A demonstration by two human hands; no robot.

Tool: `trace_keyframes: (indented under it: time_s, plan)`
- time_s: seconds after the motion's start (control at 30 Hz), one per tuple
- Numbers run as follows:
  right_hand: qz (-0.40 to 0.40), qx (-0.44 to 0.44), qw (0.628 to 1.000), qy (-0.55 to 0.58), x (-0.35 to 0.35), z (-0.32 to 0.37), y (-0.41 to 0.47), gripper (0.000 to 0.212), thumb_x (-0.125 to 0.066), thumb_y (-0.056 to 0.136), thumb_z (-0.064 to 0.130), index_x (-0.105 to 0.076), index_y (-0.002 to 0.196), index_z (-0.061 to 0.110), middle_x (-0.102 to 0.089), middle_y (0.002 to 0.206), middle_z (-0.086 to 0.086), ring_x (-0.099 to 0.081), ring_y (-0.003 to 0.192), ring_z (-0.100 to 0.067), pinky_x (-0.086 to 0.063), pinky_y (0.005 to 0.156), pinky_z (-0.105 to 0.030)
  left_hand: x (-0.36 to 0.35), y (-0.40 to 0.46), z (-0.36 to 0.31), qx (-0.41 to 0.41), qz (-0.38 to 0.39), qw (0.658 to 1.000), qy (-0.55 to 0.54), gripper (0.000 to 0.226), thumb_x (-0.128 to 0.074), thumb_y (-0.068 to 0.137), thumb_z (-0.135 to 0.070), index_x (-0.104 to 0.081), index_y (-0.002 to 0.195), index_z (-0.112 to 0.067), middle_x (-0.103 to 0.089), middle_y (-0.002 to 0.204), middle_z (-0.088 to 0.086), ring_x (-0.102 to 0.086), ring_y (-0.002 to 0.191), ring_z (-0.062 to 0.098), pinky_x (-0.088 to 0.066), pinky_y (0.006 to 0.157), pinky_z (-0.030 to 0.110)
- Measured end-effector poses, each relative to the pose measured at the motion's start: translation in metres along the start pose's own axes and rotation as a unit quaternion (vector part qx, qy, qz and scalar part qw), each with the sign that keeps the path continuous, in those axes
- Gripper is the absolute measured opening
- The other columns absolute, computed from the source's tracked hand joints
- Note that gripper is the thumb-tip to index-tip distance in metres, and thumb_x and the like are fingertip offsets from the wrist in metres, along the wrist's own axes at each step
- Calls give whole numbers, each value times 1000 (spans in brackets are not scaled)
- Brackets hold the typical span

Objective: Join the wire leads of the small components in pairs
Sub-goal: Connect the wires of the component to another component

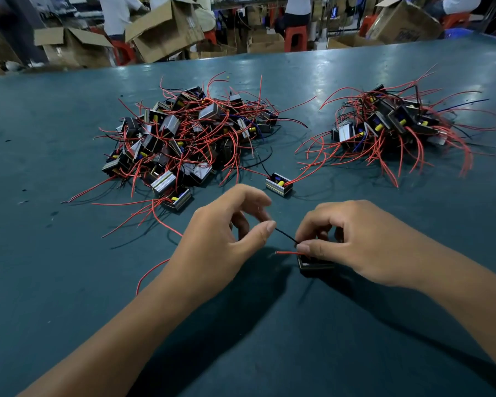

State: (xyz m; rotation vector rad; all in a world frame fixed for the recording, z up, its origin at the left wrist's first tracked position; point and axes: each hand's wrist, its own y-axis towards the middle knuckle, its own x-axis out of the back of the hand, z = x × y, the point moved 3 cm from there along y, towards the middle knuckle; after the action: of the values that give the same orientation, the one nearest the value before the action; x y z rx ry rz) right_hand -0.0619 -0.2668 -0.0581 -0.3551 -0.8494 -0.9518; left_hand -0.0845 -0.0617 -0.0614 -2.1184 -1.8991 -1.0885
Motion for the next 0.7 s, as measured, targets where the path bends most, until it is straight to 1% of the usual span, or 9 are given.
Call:
trace_keyframes:
  time_s: [0.1,0.17,0.27,0.33,0.4,0.47,0.53,0.57,0.7]
  plan:
    - [-14,7,1000,-14,-1,1,1,8,-72,87,28,-68,81,29,-64,75,16,-57,69,3,-39,63,-9,6,-1,-15,-114,-33,990,76,31,-71,83,-22,-63,113,-26,-55,102,-14,-51,80,3,-38,72,15]
    - [-17,10,1000,-21,-3,1,1,12,-72,88,26,-65,78,29,-61,72,15,-56,68,3,-38,62,-8,3,-6,-25,-199,10,973,115,37,-73,80,-24,-63,115,-25,-53,97,-13,-46,81,-6,-39,72,20]
    - [-10,8,1000,-14,-3,1,2,12,-71,88,26,-66,79,28,-64,73,13,-58,70,-2,-39,61,-11,-5,-9,-28,-249,72,954,153,39,-76,82,-33,-61,118,-33,-59,92,-13,-39,75,-7,-45,66,32]
    - [-1,0,1000,-1,-1,-1,1,8,-71,89,27,-67,81,28,-67,75,14,-61,71,-3,-40,61,-12,-9,-10,-27,-250,89,954,141,26,-71,89,-32,-65,114,-31,-62,92,-11,-44,73,-3,-47,65,30]
    - [10,-14,1000,15,1,-4,0,8,-71,88,28,-67,81,28,-69,75,15,-62,68,-2,-42,60,-12,-10,-9,-23,-231,84,961,127,11,-67,95,-26,-72,103,-20,-62,86,-10,-48,70,2,-47,62,29]
    - [26,-29,998,42,5,-7,1,9,-71,88,26,-67,80,27,-71,75,11,-63,65,-3,-47,62,-18,-8,-7,-17,-200,70,968,134,10,-66,96,-20,-74,94,-14,-58,79,-11,-45,67,2,-45,61,26]
    - [42,-44,995,77,10,-9,1,9,-72,88,22,-68,80,24,-72,76,5,-66,69,-15,-52,67,-33,-4,-5,-13,-176,67,970,156,9,-68,93,-19,-73,88,-13,-53,75,-14,-43,64,0,-41,61,20]
    - [46,-48,994,92,12,-10,0,8,-72,88,21,-69,81,22,-72,77,4,-67,71,-18,-53,70,-37,-1,-3,-10,-166,73,970,164,9,-68,92,-19,-73,86,-13,-53,74,-15,-42,63,0,-38,61,17]
    - [56,-49,991,109,15,-11,-1,7,-72,88,20,-70,82,21,-73,80,3,-68,76,-19,-53,78,-41,5,0,-4,-149,96,969,171,7,-69,90,-19,-73,86,-15,-57,72,-13,-48,62,3,-38,62,16]
